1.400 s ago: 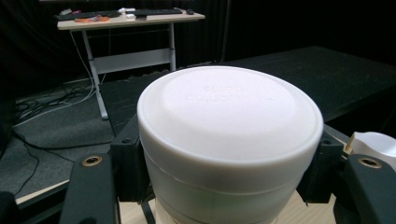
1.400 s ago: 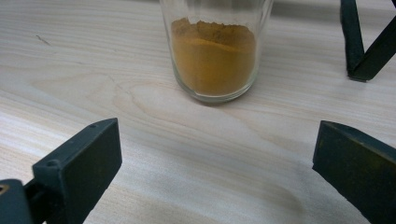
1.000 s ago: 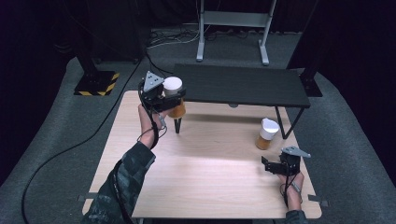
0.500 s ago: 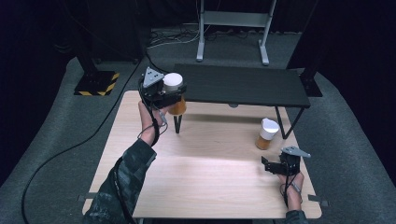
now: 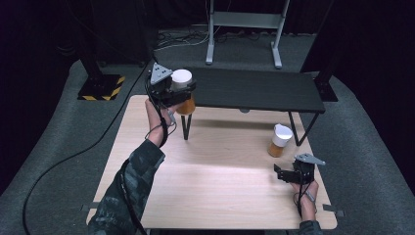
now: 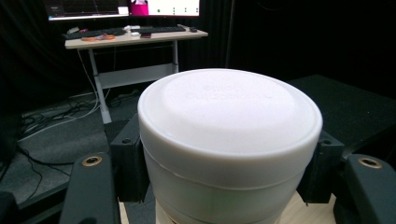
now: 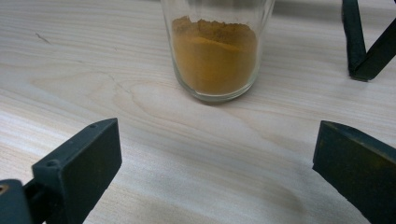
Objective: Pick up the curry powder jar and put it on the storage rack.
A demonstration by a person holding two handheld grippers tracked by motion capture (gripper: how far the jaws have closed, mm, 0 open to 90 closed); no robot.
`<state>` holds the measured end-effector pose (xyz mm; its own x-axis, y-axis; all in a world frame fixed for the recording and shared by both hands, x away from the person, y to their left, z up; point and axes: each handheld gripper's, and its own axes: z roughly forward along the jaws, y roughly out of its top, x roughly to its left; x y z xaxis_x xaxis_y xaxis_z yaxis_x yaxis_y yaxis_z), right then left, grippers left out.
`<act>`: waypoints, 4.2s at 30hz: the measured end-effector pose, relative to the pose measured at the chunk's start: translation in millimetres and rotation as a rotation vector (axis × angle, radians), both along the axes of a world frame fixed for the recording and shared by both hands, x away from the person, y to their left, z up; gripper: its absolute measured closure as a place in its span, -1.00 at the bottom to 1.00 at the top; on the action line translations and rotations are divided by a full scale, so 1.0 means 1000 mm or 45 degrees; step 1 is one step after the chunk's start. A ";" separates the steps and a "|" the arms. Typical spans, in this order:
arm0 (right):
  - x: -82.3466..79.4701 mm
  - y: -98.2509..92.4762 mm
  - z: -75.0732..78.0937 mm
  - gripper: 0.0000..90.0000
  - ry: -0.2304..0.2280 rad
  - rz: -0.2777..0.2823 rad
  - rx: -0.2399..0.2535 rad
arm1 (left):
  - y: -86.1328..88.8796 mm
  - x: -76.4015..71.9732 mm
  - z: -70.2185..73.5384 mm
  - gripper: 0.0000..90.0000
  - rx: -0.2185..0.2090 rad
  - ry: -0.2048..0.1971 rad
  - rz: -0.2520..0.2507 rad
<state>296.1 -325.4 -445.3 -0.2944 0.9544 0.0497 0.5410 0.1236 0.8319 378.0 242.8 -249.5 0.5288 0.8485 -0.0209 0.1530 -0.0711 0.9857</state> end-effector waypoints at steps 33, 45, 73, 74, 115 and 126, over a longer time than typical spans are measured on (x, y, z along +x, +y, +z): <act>0.001 -0.002 0.000 -1.00 0.007 0.009 0.007 | -0.017 0.036 0.008 -0.26 0.029 0.032 0.101; 0.002 -0.002 0.000 -1.00 0.010 0.012 0.008 | -0.022 0.044 0.007 -0.26 0.027 0.037 0.112; 0.002 -0.001 0.001 -0.99 0.011 0.016 0.000 | -0.021 0.044 0.027 -0.68 0.153 0.151 0.132; 0.002 -0.001 0.001 -0.99 0.011 0.016 0.000 | -0.022 0.045 0.031 -0.76 0.172 0.174 0.138; 0.002 0.000 0.001 -0.99 0.009 0.015 -0.007 | 0.025 -0.043 -0.083 -1.00 0.430 0.545 -0.030; 0.001 0.002 0.001 -0.99 0.005 0.009 -0.018 | 0.049 -0.049 -0.155 -1.00 0.354 0.729 -0.089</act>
<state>297.1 -323.7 -444.4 -0.3010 0.9529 0.0375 0.5434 0.1391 0.8279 329.0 291.8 -404.5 0.5538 0.8266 -0.1004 0.6354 -0.3416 0.6925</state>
